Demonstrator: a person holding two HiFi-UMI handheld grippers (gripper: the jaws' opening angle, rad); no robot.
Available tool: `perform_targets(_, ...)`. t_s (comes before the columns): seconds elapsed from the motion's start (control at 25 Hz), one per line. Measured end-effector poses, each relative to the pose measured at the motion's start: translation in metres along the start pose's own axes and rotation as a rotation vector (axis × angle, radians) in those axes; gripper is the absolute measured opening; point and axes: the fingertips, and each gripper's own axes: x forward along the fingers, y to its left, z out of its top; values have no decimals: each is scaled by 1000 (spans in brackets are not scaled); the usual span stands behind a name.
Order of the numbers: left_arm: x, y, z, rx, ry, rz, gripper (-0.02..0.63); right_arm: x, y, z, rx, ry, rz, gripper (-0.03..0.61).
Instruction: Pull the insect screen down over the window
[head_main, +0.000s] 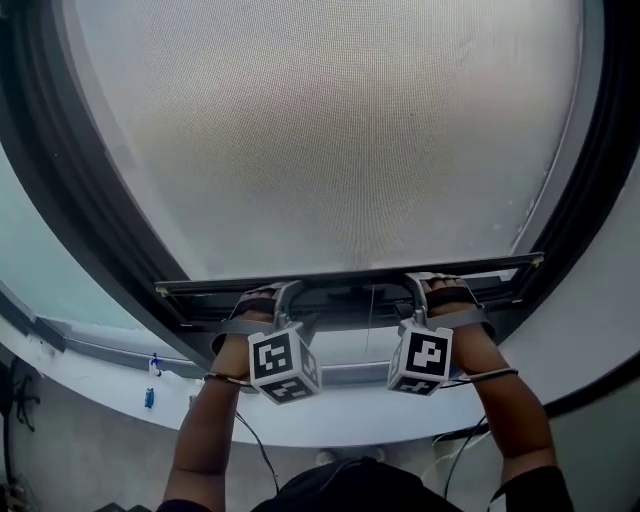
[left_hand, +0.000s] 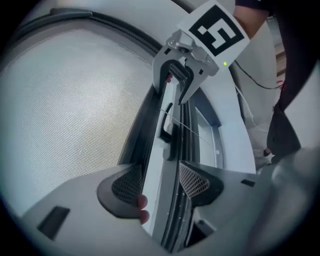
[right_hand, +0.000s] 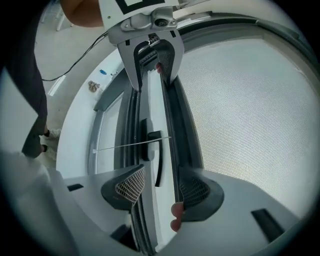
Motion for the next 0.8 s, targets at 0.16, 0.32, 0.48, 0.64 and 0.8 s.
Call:
perform_targets(0.16, 38, -54, -20, -5, 17, -41, 239, 35, 61, -11, -4, -9, 21, 218)
perform_targets(0.32, 46, -57, -23, 14, 25, -30, 239, 43, 65, -10, -8, -10, 2, 218)
perform_targets(0.48, 45, -60, -25, 43, 51, -19, 239, 42, 69, -9, -1, -6, 7, 218)
perform_targets(0.64, 58, -80, -31, 19, 52, -63, 239, 51, 91, -12, -4, -1, 66, 218)
perform_targets(0.8, 72, -99, -41, 7, 70, -90, 239, 66, 114, -15, -32, 3, 89, 218)
